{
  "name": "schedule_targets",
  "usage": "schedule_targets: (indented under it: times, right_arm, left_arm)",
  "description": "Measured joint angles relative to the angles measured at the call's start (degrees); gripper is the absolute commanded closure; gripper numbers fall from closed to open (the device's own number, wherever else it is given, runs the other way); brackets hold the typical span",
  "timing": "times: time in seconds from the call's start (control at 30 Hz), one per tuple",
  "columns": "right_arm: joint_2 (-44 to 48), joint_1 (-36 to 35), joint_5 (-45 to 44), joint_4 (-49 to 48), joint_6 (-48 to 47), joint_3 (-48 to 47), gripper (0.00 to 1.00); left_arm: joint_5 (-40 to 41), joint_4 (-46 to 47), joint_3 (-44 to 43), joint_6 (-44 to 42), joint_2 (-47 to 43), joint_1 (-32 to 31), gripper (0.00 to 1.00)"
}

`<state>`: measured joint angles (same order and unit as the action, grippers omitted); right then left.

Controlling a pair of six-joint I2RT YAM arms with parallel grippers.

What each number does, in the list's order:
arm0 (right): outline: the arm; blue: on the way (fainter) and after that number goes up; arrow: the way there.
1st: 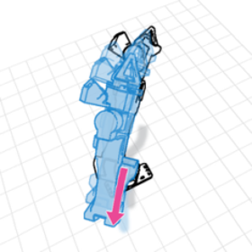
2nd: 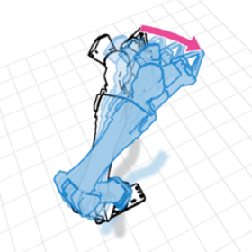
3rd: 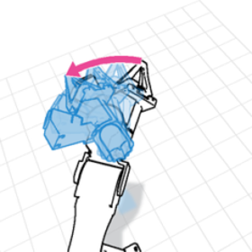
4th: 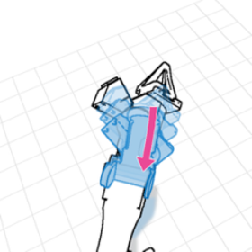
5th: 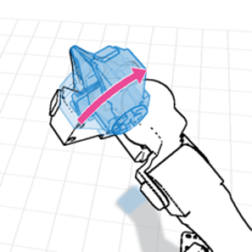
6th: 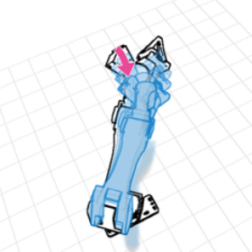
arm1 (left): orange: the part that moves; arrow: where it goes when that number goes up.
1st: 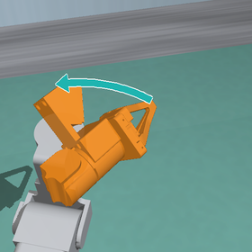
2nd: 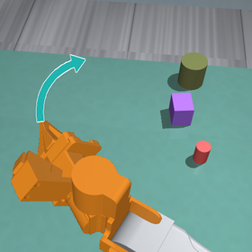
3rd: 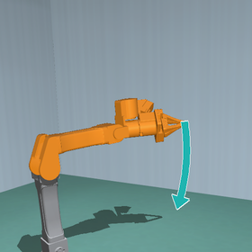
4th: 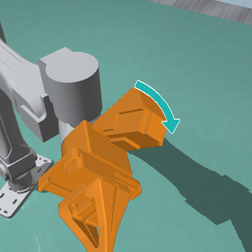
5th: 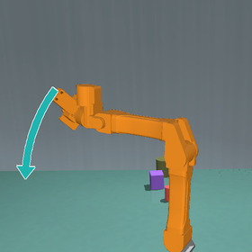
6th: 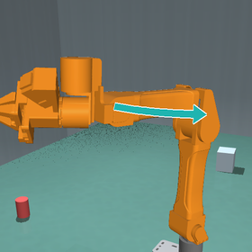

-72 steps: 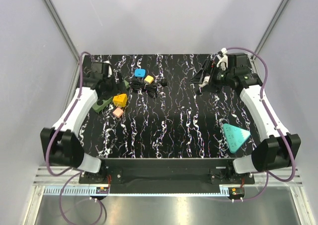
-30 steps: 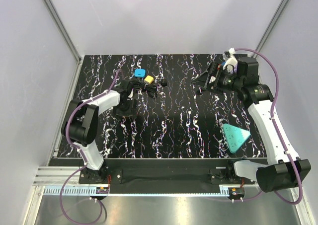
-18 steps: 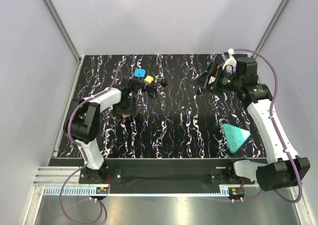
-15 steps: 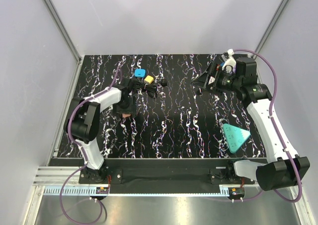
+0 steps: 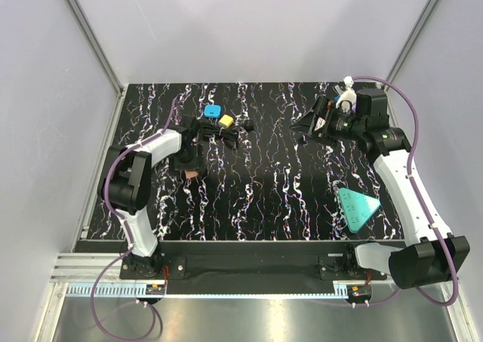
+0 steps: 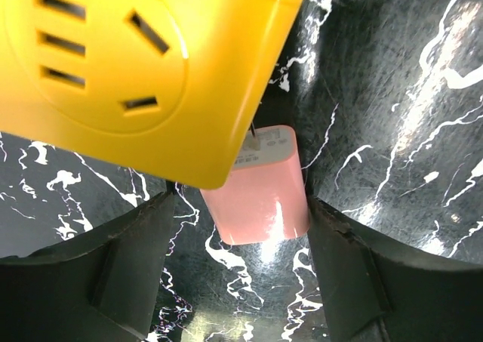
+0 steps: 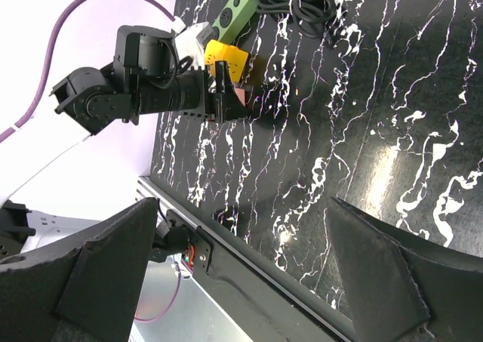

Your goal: Insert the plug

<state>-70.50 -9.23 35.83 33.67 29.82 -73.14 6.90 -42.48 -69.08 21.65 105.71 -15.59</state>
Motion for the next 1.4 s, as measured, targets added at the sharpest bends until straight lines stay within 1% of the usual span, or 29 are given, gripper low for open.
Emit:
schedule_targets:
  times: [0.3, 0.33, 0.4, 0.43, 0.47, 0.5, 0.57, 0.6, 0.63, 0.73, 0.8, 0.9, 0.97, 1.0, 1.07, 1.13, 1.2, 1.3, 1.4]
  right_arm:
    - [-2.0, -1.0, -0.5, 0.0, 0.0, 0.0, 0.0]
    - [-2.1, -1.2, -0.6, 0.0, 0.0, 0.0, 0.0]
    - [-2.3, -1.5, -0.7, 0.0, 0.0, 0.0, 0.0]
    - [-2.4, -1.6, -0.8, 0.0, 0.0, 0.0, 0.0]
    - [-2.5, -1.6, -0.9, 0.0, 0.0, 0.0, 0.0]
    - [-2.5, -1.7, -0.9, 0.0, 0.0, 0.0, 0.0]
    - [-2.7, -2.0, -1.4, 0.0, -0.1, 0.0, 0.0]
    - [-2.8, -2.3, -1.9, 0.0, -0.1, 0.0, 0.0]
    - [-2.9, -2.5, -2.4, 0.0, -0.1, 0.0, 0.0]
    - [-3.4, -3.7, -4.5, -0.2, 0.0, 0.5, 0.02]
    - [-3.5, -5.4, -6.6, -2.0, 0.2, 1.9, 0.05]
    - [-3.2, -10.0, -11.1, -8.6, 1.3, 6.5, 0.09]
    - [-2.8, -13.5, -13.9, -13.9, 2.0, 10.4, 0.14]
    - [-2.6, -14.9, -15.1, -16.4, 2.1, 12.1, 0.16]
    - [-2.3, -17.5, -17.3, -21.6, 2.1, 14.6, 0.17]
    - [-2.3, -19.5, -19.5, -25.9, 2.1, 15.2, 0.18]
    - [-2.3, -21.3, -22.1, -30.6, 2.0, 15.2, 0.17]
    - [-2.3, -24.8, -26.7, -38.1, 0.9, 15.8, 0.18]
    - [-2.3, -29.6, -32.0, -43.3, -1.6, 17.0, 0.22]
  left_arm:
    - [0.0, -0.4, -2.9, 0.4, 2.2, 0.3, 0.29]
    - [0.0, -0.4, -2.9, 0.5, 2.2, 0.4, 0.3]
    - [0.0, -0.4, -2.9, 0.9, 2.2, 0.6, 0.37]
    - [-0.2, -0.3, -3.0, 1.2, 2.3, 0.8, 0.42]
    - [-0.3, -0.3, -3.0, 1.3, 2.3, 0.9, 0.51]
    - [-0.3, -0.2, -3.1, 1.6, 2.4, 1.0, 0.72]
    - [-0.2, 0.0, -3.2, 1.8, 2.5, 1.2, 0.85]
    - [-0.3, 0.2, -3.2, 1.8, 2.5, 1.4, 0.95]
    - [-0.5, 0.1, -3.2, 1.9, 2.5, 1.6, 0.99]
    - [-2.3, 0.2, -3.2, 2.8, 2.3, 1.8, 1.0]
    - [-5.7, 0.7, -3.0, 4.5, 1.2, 2.1, 1.0]
    - [-13.1, 3.9, -1.1, 8.9, -3.8, 2.2, 1.0]
    - [-18.7, 7.3, 0.9, 13.1, -8.6, 2.0, 1.0]
    - [-21.5, 9.3, 1.9, 15.8, -11.3, 1.8, 1.0]
    - [-26.8, 14.1, 3.5, 21.7, -16.0, 1.2, 1.0]
    - [-30.8, 20.2, 5.6, 27.8, -19.4, 0.7, 1.0]
    - [-34.5, 28.8, 9.4, 35.5, -22.5, -0.1, 1.0]
    - [-37.7, 38.6, 13.8, 45.3, -24.0, -1.7, 1.0]
    - [-38.9, 44.2, 15.7, 53.3, -24.0, -3.5, 1.0]
